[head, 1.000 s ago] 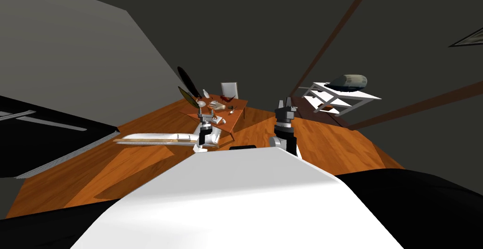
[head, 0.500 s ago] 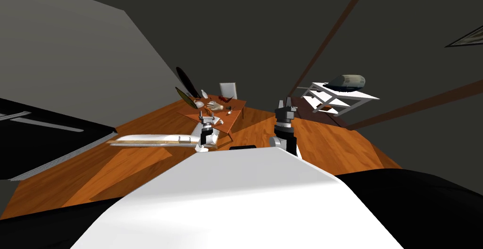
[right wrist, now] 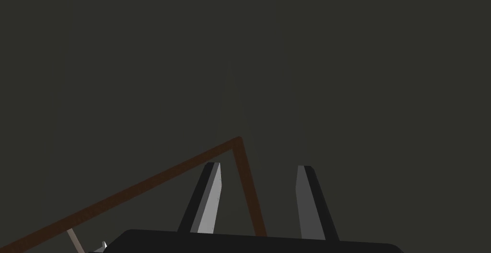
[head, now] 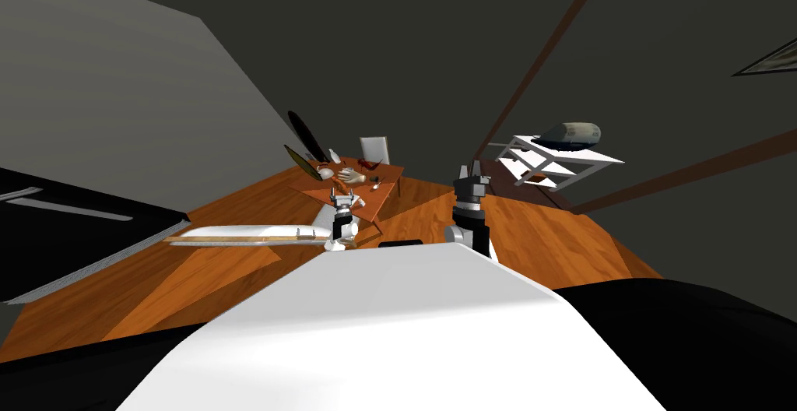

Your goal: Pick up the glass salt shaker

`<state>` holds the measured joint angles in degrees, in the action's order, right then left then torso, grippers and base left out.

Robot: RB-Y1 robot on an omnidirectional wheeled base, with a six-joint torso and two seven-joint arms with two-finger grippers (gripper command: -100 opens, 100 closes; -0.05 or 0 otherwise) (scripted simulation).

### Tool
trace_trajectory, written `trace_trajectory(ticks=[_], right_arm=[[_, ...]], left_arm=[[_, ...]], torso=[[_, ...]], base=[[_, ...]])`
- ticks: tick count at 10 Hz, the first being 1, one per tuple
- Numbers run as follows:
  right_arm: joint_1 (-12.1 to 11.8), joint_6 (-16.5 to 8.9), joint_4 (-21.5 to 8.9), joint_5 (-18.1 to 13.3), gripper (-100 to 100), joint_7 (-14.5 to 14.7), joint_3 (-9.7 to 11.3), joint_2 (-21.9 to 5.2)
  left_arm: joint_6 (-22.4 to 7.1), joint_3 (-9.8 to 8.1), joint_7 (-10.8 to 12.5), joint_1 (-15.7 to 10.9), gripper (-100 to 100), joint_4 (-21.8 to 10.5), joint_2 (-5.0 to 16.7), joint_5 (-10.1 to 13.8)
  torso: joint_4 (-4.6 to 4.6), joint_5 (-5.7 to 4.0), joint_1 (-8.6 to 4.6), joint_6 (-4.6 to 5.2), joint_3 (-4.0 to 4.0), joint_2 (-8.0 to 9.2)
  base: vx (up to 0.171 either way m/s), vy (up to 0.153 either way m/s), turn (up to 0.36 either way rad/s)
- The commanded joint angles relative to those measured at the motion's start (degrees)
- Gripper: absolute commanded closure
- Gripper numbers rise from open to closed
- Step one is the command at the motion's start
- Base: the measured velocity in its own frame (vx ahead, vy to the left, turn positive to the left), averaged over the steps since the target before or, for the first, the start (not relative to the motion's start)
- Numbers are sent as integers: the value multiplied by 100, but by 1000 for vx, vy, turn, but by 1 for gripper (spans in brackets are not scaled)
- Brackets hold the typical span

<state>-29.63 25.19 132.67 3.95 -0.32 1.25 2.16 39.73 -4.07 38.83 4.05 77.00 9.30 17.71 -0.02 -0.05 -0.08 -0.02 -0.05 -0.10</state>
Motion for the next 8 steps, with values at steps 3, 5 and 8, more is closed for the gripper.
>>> trace_trajectory(ticks=[3,5,8], right_arm=[[0,0,0,0,0,0,0,0],[0,0,0,0,0,0,0,0],[-1,0,0,0,0,0,0,0]], left_arm=[[162,-49,379,-108,-100,-631,41,314],[213,-68,540,-146,-100,-898,51,464],[259,-85,693,-173,-100,-1429,63,611]], torso=[[-1,-1,-5,0,-4,-6],[-2,-3,-12,0,-5,-9],[-3,-1,-10,1,-10,-18]], base=[[42,-52,-23],[52,-52,-21],[59,-48,-21]])
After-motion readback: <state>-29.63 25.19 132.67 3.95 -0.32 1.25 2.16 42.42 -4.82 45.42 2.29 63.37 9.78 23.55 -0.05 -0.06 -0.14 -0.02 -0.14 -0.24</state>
